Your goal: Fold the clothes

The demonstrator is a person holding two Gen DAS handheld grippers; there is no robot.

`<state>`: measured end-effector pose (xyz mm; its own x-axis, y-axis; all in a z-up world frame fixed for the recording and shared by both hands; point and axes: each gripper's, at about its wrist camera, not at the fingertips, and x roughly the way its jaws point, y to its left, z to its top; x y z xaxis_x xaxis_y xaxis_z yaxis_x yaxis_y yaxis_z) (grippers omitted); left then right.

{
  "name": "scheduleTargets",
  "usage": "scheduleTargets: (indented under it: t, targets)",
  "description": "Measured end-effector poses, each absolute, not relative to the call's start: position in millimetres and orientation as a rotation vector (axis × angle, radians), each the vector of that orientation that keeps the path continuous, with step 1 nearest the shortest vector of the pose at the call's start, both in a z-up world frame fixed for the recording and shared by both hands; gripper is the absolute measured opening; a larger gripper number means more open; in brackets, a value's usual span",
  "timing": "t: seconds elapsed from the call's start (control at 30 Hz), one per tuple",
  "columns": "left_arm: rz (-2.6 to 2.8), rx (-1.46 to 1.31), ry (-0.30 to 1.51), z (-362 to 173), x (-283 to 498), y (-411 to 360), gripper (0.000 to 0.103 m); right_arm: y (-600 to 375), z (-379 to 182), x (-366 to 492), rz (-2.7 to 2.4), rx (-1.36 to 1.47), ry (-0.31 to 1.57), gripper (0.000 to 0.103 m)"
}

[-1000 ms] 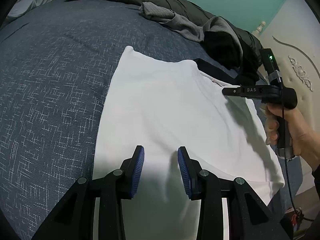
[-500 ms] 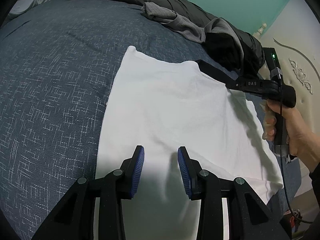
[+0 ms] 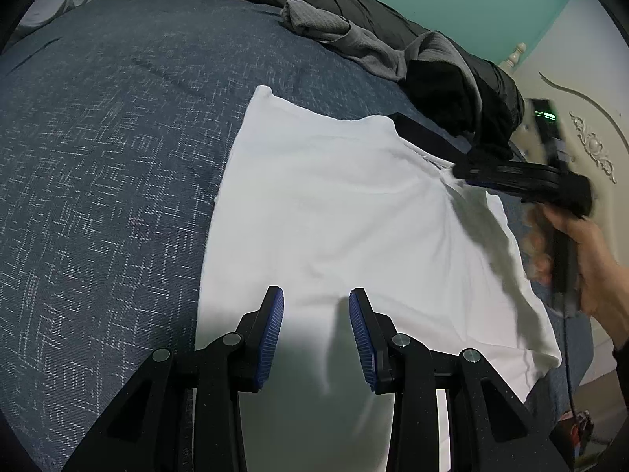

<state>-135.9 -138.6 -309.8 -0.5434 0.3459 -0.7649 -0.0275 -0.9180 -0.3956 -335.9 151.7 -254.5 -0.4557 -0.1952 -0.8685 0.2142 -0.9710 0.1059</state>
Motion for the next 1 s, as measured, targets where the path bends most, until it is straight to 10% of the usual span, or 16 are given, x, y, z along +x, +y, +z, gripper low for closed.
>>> scheduleTargets:
  t: [0.67,1.0]
  targets:
    - [2.557,-1.363,-0.508,-282.4,-96.8,-164.6,0.038,160.0,-279.0,-143.3,-2.323,1.608,0.108,0.028]
    - [2.462,-1.462,-0.480,-262.4,-76.4,-174.0,0.046,287.7,-230.2,-135.4,-2.493,1.597,-0.280,0.033]
